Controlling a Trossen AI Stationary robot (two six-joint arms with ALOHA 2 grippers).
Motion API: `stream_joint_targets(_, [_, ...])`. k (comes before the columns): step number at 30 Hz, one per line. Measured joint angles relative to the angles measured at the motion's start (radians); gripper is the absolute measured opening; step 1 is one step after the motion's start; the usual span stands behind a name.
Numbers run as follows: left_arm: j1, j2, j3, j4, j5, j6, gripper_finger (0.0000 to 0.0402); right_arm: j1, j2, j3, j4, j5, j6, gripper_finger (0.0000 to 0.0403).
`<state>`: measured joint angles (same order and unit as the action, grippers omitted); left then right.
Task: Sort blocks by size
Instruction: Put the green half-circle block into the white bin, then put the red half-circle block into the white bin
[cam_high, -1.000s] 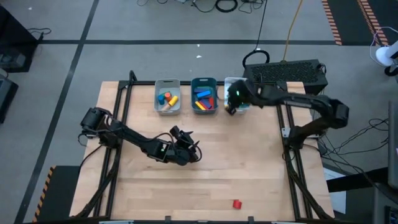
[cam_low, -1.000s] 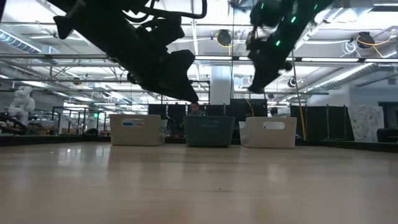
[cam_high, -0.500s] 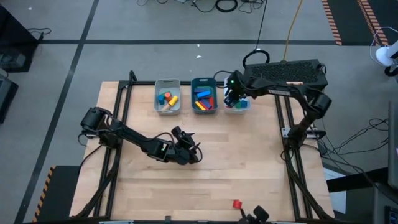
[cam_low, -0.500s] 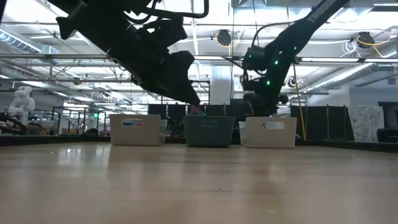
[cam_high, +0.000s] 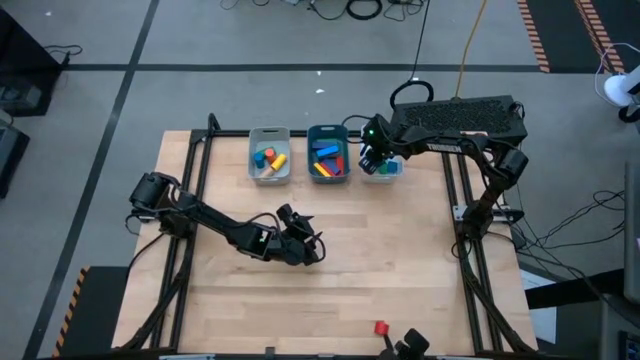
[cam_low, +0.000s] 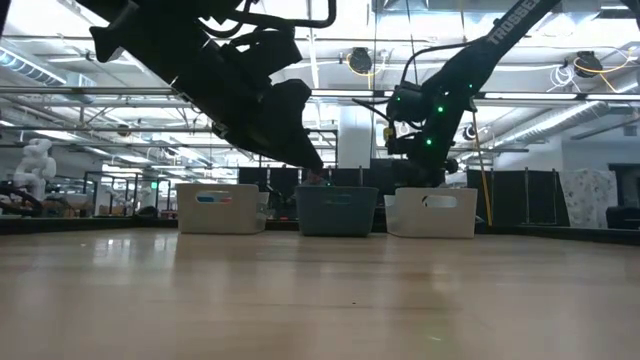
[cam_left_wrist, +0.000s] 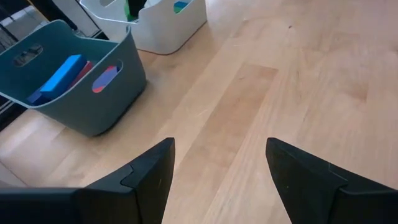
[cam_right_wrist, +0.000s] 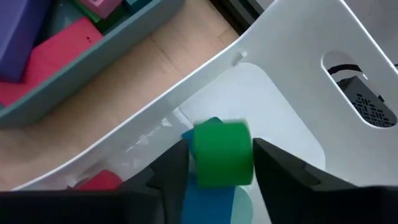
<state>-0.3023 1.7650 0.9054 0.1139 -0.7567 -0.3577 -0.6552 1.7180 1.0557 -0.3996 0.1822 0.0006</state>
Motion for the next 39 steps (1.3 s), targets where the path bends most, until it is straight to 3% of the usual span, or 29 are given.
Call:
stream_joint_targets(10, [0.000, 0.000, 0.000, -0.001, 0.013, 0.000, 0.0253, 0.002, -0.002, 0.000, -0.033, 0.000, 0.032, 0.0240])
stream_joint_targets(21, [0.001, 0.000, 0.000, -0.015, 0.013, 0.005, 0.0253, 0.121, -0.147, 0.000, -0.182, 0.000, 0.043, 0.0241])
stream_joint_targets(29, [0.001, -0.001, 0.000, -0.018, 0.013, 0.004, 0.0253, 0.303, -0.308, 0.000, -0.319, -0.003, 0.135, 0.0236])
stream_joint_targets(39, [0.001, -0.001, 0.000, -0.019, 0.013, -0.002, 0.0253, 0.698, -0.337, 0.000, -0.354, 0.025, 0.352, 0.0236])
